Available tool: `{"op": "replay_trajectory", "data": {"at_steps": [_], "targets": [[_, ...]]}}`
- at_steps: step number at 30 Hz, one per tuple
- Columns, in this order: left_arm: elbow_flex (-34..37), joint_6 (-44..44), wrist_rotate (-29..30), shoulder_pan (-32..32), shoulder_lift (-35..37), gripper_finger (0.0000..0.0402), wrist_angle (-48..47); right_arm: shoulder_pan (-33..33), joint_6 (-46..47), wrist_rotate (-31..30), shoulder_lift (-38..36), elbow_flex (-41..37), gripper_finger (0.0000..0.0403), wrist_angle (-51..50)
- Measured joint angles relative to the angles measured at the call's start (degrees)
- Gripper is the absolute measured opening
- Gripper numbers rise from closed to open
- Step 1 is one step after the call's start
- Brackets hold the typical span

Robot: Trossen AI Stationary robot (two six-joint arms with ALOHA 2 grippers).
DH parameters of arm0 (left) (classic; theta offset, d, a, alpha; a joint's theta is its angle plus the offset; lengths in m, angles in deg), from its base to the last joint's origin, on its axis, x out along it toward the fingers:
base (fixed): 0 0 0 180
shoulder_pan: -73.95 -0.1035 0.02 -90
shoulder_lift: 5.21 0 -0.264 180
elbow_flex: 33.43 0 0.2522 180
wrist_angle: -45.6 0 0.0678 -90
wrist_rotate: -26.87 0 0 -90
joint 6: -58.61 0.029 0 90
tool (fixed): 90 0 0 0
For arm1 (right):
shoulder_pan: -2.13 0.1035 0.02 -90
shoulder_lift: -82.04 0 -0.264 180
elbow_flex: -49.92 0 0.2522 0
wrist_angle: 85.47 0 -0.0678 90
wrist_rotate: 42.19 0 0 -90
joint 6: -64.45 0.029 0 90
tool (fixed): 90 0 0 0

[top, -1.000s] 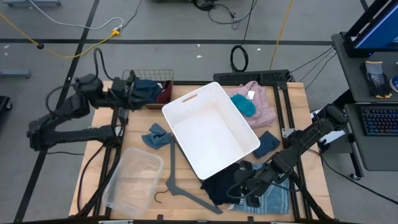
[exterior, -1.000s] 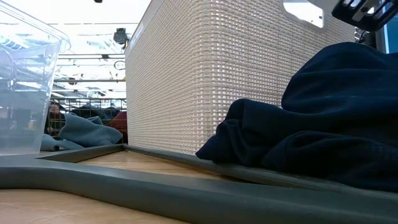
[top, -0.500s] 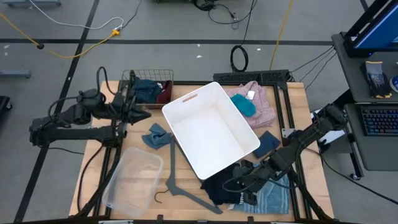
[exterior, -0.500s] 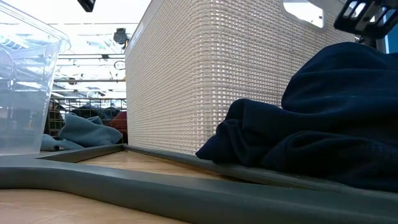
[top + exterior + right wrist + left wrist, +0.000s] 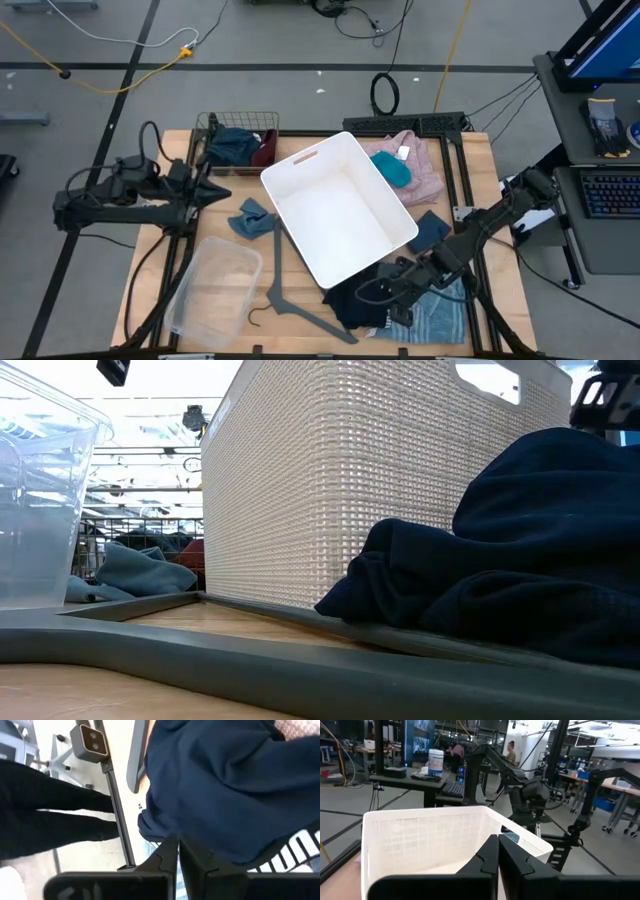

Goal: Pick & Place Cloths
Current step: Put the blue boxer shorts into the mesh basket

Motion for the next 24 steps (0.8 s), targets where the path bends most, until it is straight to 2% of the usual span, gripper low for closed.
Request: {"op": "replay_trajectory", "data": {"at_steps": [6,16,18,20,24], "targets": [[0.0,0.02,-0.03,0.0,0.7,0.0002,-0.22,-1.29,1.89,0.59,0.0,0.0,0.003,0.01],[0.0,-0.44,-0.02,0.0,0.68,0.0004,-1.91,-0.74,0.8,2.38,0.0,0.0,0.015,-0.2],[0.0,-0.44,-0.04,0.0,0.68,0.0002,-2.13,-0.59,0.34,5.06,0.0,0.0,0.0166,-0.86],[0.0,-0.44,-0.04,0.0,0.68,0.0007,-2.12,-0.58,1.69,7.84,0.0,0.0,0.0175,-2.54],[0.0,-0.39,-0.02,0.0,0.68,0.0009,-2.1,-0.55,6.06,8.0,0.0,-0.03,0.0175,-8.59]]}}
